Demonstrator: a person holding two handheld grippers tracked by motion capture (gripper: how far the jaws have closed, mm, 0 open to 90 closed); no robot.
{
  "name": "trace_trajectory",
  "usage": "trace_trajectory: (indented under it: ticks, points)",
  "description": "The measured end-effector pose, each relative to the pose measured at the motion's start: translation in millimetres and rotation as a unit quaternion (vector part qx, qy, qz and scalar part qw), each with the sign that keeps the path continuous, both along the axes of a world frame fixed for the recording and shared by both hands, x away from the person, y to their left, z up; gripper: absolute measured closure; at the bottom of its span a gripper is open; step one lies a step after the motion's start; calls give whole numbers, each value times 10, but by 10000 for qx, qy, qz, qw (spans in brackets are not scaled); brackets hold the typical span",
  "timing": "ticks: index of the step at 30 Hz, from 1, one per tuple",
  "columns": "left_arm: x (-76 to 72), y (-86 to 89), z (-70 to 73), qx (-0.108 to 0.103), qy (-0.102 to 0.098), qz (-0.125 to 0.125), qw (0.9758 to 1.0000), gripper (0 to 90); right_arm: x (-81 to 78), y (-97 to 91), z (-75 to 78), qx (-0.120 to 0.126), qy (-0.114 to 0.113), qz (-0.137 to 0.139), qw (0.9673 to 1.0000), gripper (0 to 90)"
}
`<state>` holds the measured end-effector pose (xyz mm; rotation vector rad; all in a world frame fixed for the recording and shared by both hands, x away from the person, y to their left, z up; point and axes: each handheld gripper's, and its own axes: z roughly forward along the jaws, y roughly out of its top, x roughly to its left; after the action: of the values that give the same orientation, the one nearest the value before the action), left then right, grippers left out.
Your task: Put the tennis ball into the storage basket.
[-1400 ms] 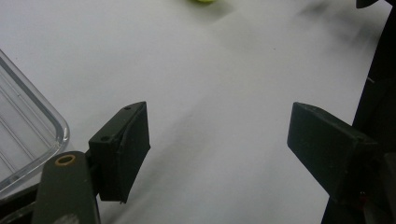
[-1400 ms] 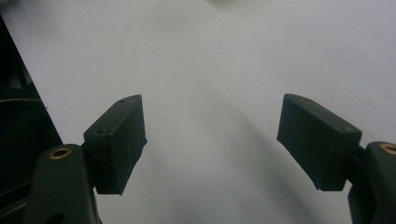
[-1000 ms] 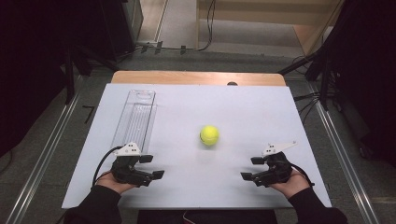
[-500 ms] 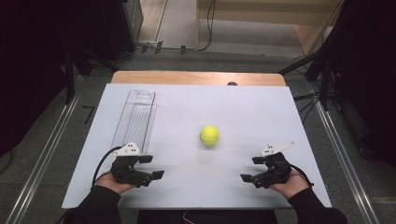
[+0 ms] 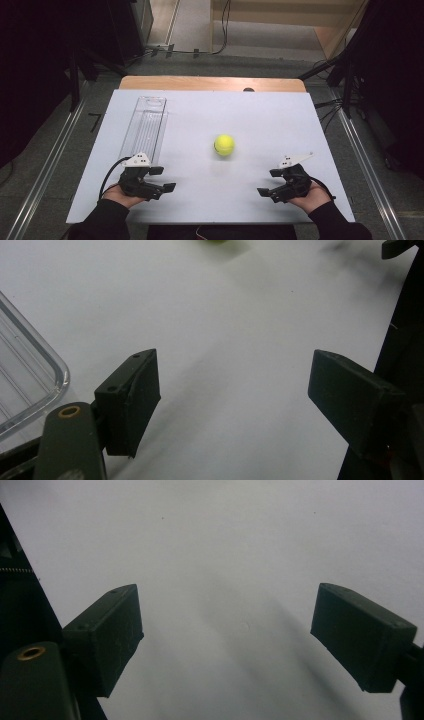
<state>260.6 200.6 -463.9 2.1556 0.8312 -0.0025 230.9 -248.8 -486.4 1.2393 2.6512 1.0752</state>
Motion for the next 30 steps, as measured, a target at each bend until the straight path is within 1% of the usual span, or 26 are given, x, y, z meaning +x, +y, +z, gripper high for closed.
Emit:
trace_trajectory:
  ticks: [17, 21, 23, 26, 27, 30]
  points:
    - [3, -5, 0, 17, 9, -17, 10000, 216, 1, 2, -9, -62, 17, -7, 10000, 113]
    - [9, -29, 6, -61, 173, -9, 9998, 215, 5, 0, -15, -93, 16, -23, 10000, 114]
    - [14, -60, 17, -57, 242, -2, 9997, 179, 8, -4, -18, -110, 16, -15, 9999, 114]
    - [9, -85, 33, -100, 220, 22, 9997, 176, 8, -4, -17, -100, 14, -24, 9999, 114]
    - [4, -107, 53, -118, 165, 39, 9998, 175, 7, -4, -16, -95, 16, -16, 10000, 113]
    - [3, -141, 82, -180, 162, 79, 9997, 144, 8, -3, -17, -95, 21, -25, 9999, 114]
